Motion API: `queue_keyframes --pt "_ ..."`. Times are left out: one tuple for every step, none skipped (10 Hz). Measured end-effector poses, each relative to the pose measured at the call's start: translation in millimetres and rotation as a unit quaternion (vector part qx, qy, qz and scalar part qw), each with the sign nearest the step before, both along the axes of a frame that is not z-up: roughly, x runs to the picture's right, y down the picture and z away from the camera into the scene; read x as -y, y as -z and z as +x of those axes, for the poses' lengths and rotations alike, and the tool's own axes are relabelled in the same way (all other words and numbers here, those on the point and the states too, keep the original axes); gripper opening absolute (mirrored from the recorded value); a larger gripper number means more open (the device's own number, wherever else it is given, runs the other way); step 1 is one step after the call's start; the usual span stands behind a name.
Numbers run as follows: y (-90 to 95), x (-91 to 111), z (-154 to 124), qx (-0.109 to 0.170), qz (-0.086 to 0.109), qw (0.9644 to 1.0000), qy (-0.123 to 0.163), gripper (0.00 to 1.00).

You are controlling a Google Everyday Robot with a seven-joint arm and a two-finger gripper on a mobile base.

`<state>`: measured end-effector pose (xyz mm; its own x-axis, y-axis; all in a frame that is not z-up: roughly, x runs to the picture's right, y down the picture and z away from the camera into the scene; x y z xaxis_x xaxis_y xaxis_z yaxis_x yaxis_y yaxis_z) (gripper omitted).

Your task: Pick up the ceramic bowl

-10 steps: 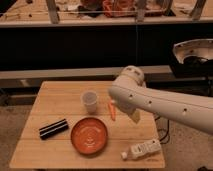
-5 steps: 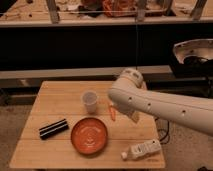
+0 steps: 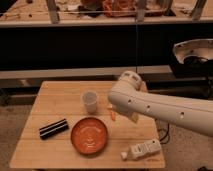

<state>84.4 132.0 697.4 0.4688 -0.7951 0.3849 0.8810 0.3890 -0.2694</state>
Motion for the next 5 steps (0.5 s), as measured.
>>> queue_keyframes --pt "-1.2 -1.2 -1.3 0.004 0.0 1.0 0.008 0.8" --pt "-2.4 -2.6 -3.1 0.009 0.0 0.9998 0.019 0.8" --pt "-4.0 -4.3 -5.5 0.017 0.0 0.9993 0.032 0.8" --pt "-5.9 -6.5 -6.9 0.022 0.0 0.9989 0.041 0.8" --pt "-8.2 -8.8 -9.3 0.029 -0.001 0.9982 0.052 0.8"
